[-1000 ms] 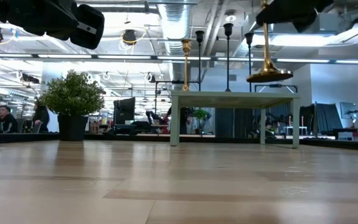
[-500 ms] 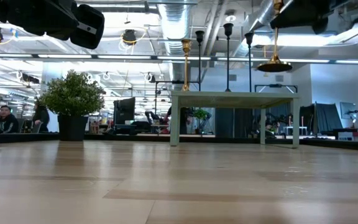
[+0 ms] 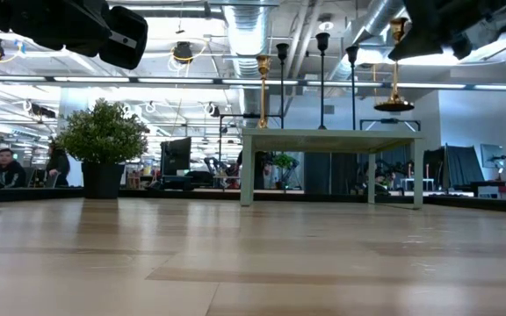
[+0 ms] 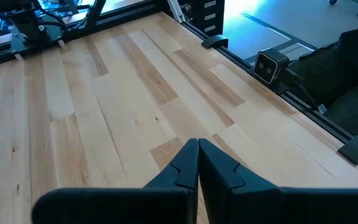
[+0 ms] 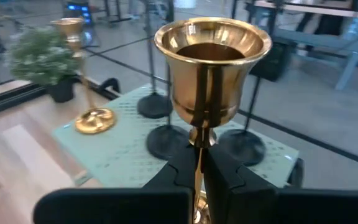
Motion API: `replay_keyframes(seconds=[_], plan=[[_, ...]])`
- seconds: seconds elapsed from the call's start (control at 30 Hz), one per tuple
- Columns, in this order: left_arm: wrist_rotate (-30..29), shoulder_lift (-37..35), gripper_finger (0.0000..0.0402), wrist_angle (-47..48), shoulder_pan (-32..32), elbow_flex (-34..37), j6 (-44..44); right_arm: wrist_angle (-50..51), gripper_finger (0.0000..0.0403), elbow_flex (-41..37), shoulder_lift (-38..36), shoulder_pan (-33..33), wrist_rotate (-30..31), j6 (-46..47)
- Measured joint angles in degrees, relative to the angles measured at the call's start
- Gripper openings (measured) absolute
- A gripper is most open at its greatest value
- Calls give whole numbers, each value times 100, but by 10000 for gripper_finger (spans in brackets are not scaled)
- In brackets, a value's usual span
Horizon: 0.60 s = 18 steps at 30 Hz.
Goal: Pick & Place candle stick holders
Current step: Put the gold candle holder on the shelf
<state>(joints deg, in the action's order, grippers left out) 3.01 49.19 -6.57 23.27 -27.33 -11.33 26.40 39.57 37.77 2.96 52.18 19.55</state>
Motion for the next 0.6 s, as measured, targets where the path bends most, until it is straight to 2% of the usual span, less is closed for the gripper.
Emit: replay_keyframes(seconds=[0.47,0.6], plan=[[0,0,10,-31,0,0,0,-26,0,0,58,-1298,-1314,-69],[0,0,10,-36,0,0,0,-46,0,0,150,-1495,-1488,-119]])
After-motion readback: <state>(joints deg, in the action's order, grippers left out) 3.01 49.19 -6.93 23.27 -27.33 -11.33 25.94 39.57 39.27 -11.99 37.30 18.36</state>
